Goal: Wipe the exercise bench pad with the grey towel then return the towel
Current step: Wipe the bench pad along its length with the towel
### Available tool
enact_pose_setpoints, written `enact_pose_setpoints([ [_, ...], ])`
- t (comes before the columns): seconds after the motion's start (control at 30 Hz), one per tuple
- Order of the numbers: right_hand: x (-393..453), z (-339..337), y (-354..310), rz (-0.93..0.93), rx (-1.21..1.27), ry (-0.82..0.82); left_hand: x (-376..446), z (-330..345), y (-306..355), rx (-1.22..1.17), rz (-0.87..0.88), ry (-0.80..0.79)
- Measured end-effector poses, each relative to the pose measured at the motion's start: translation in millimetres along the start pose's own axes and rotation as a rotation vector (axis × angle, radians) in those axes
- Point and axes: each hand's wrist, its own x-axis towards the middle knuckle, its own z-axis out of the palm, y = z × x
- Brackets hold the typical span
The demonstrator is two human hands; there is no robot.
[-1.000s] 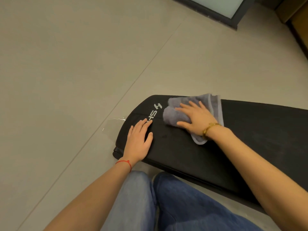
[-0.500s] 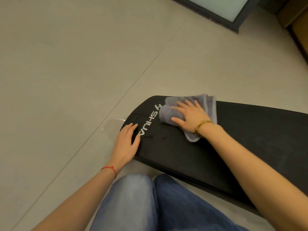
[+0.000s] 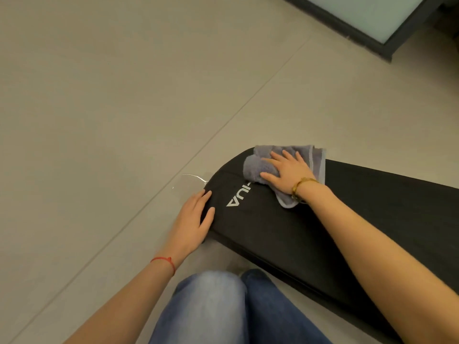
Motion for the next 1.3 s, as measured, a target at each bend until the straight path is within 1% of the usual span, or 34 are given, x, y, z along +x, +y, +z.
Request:
enact_pose_setpoints([
  [0.07,-7.4,10.0,-28.2,-0.136,0.014,-0.014,-2.2,0.2,-2.4,0.009,0.017,0.018],
  [0.13,-42.5,13.7,-48.7,-0.332,0.047,-0.015,-3.7,0.7,-7.6,0.01,0.027,0.035],
  [0.2,-79.5,13.3,-53.0,-0.485,0.09,-0.03,-6.3,1.7,-12.5,0.014,0.033,0.043],
  [0.23,-89.2,10.6,-48.8,-0.523,0.112,-0.048,-7.7,2.4,-13.6,0.013,0.034,0.048],
  [0.27,-89.2,6.3,-41.7,-0.529,0.135,-0.076,-8.3,2.9,-14.3,0.008,0.035,0.057],
  [0.33,-63.5,0.9,-27.5,-0.456,0.157,-0.089,-8.6,2.8,-14.1,0.001,0.038,0.071],
  [0.43,17.4,2.8,-19.5,-0.198,0.063,-0.057,-7.8,2.5,-14.5,0.009,0.048,0.065],
  [0.47,42.4,6.9,-26.5,-0.128,0.03,-0.062,-7.2,2.5,-15.5,0.014,0.048,0.061],
  [0.5,59.4,11.2,-39.0,-0.098,0.013,-0.072,-7.4,2.7,-16.5,0.019,0.047,0.056],
  [0.57,66.6,20.4,-70.1,-0.165,0.02,-0.104,-8.6,3.1,-17.0,0.027,0.05,0.05],
  [0.63,36.1,26.2,-93.4,-0.317,0.054,-0.106,-10.4,0.4,-17.7,0.025,0.068,0.052],
  [0.7,-4.6,26.0,-89.7,-0.419,0.101,-0.048,-13.6,-4.1,-20.0,0.027,0.102,0.055],
  [0.73,-18.4,21.7,-79.1,-0.425,0.114,-0.034,-15.6,-5.8,-21.8,0.037,0.115,0.057],
  [0.8,-14.4,9.8,-48.4,-0.375,0.127,-0.048,-18.5,-8.3,-24.8,0.057,0.109,0.071],
  [0.87,12.6,0.2,-22.1,-0.244,0.108,-0.068,-18.4,-8.8,-24.2,0.052,0.089,0.071],
  [0.93,38.9,-4.3,-13.7,-0.119,0.048,-0.069,-16.0,-9.0,-19.5,0.053,0.094,0.06],
  [1.0,46.7,-0.3,-19.0,-0.072,0.01,-0.065,-13.1,-9.1,-14.9,0.056,0.121,0.04],
  [1.07,26.3,3.1,-28.0,-0.107,0.057,-0.059,-10.8,-9.3,-10.8,0.061,0.151,0.002],
  [1.17,-38.6,-0.4,-38.0,-0.183,0.15,-0.051,-9.6,-9.7,-6.0,0.06,0.193,-0.024],
  [1.3,-145.8,-8.6,-44.3,-0.238,0.124,-0.068,-11.1,-10.8,1.9,0.066,0.234,-0.055],
])
